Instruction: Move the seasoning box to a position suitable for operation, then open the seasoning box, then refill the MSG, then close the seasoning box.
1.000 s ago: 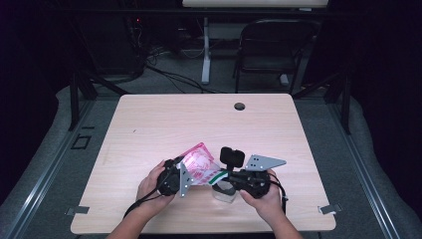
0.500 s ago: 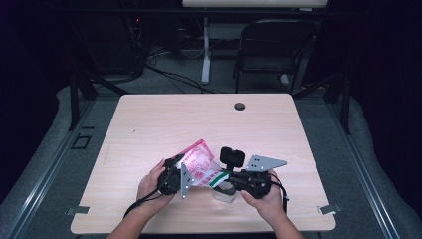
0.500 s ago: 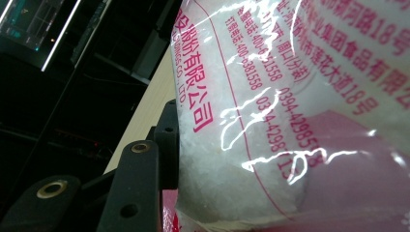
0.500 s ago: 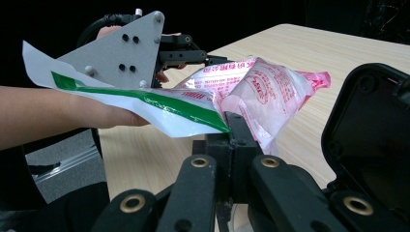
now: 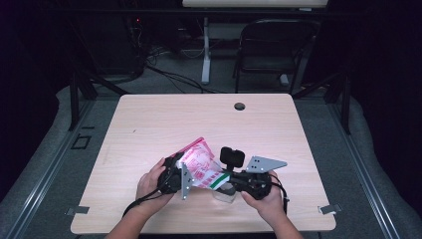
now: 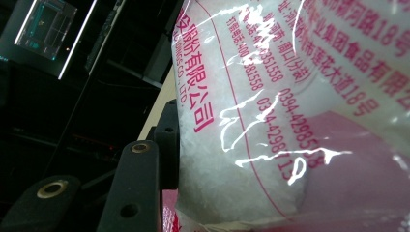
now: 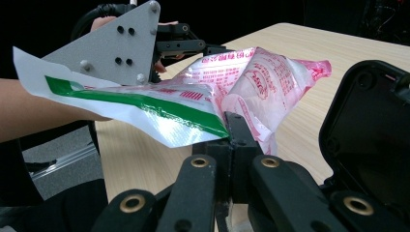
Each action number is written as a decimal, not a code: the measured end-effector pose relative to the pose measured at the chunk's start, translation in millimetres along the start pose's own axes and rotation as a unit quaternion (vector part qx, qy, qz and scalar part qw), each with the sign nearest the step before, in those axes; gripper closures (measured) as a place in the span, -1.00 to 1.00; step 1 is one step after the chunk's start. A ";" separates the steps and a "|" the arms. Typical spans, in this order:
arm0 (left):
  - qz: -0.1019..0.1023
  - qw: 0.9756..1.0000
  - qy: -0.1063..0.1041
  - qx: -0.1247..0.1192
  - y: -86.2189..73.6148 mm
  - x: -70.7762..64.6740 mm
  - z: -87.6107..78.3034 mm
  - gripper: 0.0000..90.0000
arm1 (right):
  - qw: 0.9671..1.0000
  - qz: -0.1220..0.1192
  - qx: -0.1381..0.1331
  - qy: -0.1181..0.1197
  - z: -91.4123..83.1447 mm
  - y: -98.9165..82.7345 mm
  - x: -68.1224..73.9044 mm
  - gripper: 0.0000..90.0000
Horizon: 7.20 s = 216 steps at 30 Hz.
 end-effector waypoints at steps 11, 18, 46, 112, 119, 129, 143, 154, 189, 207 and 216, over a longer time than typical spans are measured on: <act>0.011 1.000 0.008 -0.001 3.3 2.5 -2.6 0.33 | 1.000 0.006 -0.002 0.003 -1.0 -1.4 0.7 1.00; 0.018 1.000 0.012 -0.001 4.9 3.4 -4.3 0.33 | 1.000 0.006 -0.001 0.002 -1.6 -2.4 1.8 1.00; 0.049 0.998 0.028 -0.003 12.0 8.0 -6.7 0.35 | 1.000 0.012 0.005 0.000 -2.4 -7.7 2.0 1.00; 0.095 0.993 0.065 -0.004 22.0 8.1 -11.9 0.36 | 0.999 0.013 0.038 -0.002 0.6 -21.9 -2.3 0.99; 0.103 0.992 0.070 -0.005 23.3 6.8 -12.0 0.36 | 0.999 0.015 0.044 -0.002 1.3 -25.4 -3.6 0.99; 0.122 0.989 0.081 -0.008 28.4 9.0 -15.1 0.37 | 0.999 0.019 0.045 -0.005 2.7 -27.9 -3.8 0.99; 0.141 0.985 0.096 -0.010 32.8 9.6 -18.7 0.38 | 0.999 0.021 0.049 -0.008 3.8 -29.9 -3.7 0.99; 0.151 0.983 0.105 -0.019 36.8 10.3 -21.9 0.39 | 0.998 0.021 0.050 -0.009 3.7 -30.6 -4.2 0.99; 0.167 0.979 0.116 -0.026 42.8 7.2 -25.2 0.41 | 0.998 0.015 0.058 -0.029 1.0 -32.3 -6.3 0.99; 0.182 0.975 0.121 -0.036 51.7 6.6 -30.1 0.42 | 0.997 0.008 0.060 -0.046 0.3 -33.6 -1.2 0.98; 0.186 0.974 0.121 -0.034 52.1 5.4 -28.1 0.42 | 0.997 0.011 0.060 -0.050 0.4 -35.3 -1.8 0.98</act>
Point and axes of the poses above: each handheld gripper's, and its own axes: z roughly forward along the jaws, y roughly out of its top, x roughly to its left, the point moved 4 cm from there along z, roughly forward along the jaws, and after that the axes turned 12 degrees about -z, right-handed, at the moved point
